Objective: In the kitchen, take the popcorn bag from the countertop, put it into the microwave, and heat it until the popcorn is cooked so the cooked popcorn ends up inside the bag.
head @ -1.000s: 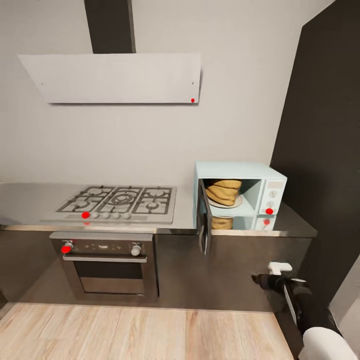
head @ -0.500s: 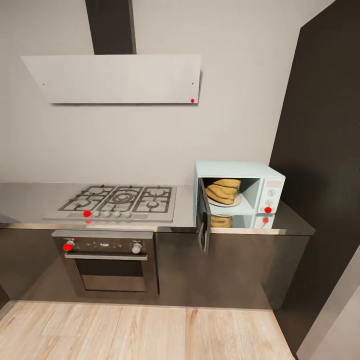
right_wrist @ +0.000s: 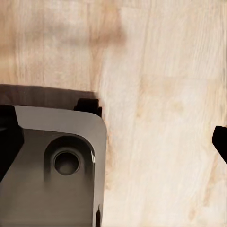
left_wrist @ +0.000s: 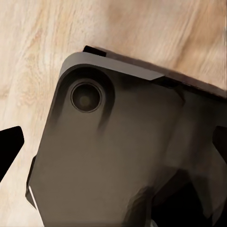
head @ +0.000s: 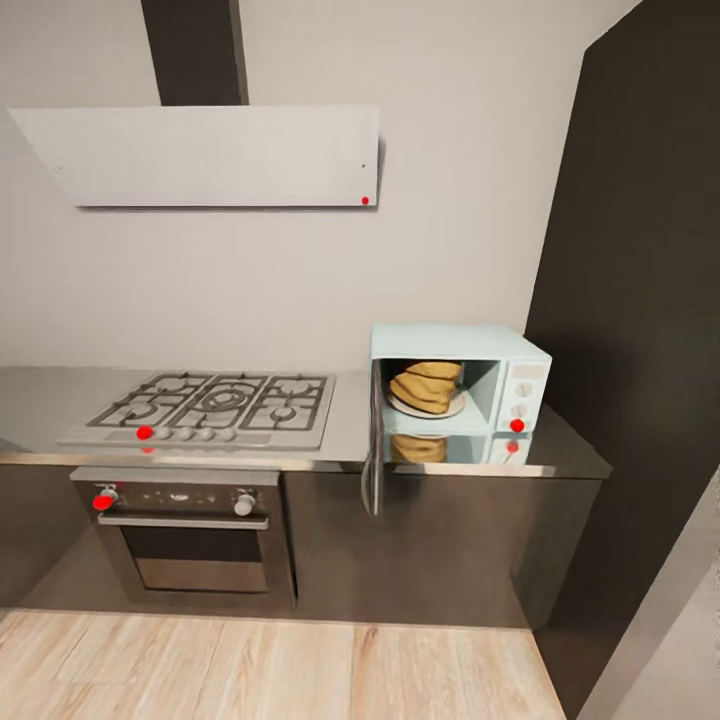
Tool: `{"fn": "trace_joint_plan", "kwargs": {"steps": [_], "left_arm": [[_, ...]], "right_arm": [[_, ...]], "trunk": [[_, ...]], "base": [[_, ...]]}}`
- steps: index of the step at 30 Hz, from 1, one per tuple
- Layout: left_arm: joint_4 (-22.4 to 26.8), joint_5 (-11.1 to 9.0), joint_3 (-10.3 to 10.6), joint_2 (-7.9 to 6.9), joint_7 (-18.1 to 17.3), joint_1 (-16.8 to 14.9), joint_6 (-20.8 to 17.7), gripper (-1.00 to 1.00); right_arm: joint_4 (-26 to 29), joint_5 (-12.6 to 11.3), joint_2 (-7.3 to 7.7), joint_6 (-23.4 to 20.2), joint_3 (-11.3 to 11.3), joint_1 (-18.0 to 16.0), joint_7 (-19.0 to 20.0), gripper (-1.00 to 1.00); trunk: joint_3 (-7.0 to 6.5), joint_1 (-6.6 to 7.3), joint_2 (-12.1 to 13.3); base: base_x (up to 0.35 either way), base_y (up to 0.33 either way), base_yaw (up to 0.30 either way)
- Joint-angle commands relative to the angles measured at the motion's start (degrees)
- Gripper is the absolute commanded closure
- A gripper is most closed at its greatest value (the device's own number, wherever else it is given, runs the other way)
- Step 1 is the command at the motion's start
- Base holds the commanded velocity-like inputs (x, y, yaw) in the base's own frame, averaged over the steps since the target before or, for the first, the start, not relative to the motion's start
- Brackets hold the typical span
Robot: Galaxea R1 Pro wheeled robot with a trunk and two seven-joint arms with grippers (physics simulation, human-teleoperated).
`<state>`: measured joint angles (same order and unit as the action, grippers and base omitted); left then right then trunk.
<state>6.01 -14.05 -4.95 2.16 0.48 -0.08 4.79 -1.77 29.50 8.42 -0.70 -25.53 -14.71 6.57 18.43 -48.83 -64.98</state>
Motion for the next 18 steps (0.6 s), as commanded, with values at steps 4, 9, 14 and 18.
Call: {"fn": "trace_joint_plan", "kwargs": {"steps": [4, 9, 14, 18], "left_arm": [[-0.1, 0.1, -0.4, 0.04, 0.1, 0.0, 0.1, -1.0], [-0.1, 0.2, -0.4, 0.04, 0.1, 0.0, 0.1, -1.0], [0.1, 0.4, -0.3, -0.16, 0.1, 0.0, 0.1, -1.0], [0.6, 0.5, -0.3, -0.24, 0.0, 0.0, 0.2, -1.0]], "right_arm": [[-0.1, 0.5, 0.17, 0.1, -0.5, -0.1, 0.1, -1.0], [-0.1, 0.5, 0.05, 0.4, -0.4, -0.1, -0.2, -1.0], [-0.1, 0.5, 0.18, 0.5, -0.4, -0.1, -0.3, -1.0], [-0.1, 0.5, 0.19, 0.4, -0.5, -0.1, -0.3, -1.0]], "trunk": [[0.06, -0.01, 0.0], [0.06, -0.01, 0.0], [0.06, -0.01, 0.0], [0.06, -0.01, 0.0]], "base": [[0.075, -0.275, 0.0], [0.015, -0.276, 0.0], [0.001, -0.262, 0.0], [0.0, -0.079, 0.0]]}}
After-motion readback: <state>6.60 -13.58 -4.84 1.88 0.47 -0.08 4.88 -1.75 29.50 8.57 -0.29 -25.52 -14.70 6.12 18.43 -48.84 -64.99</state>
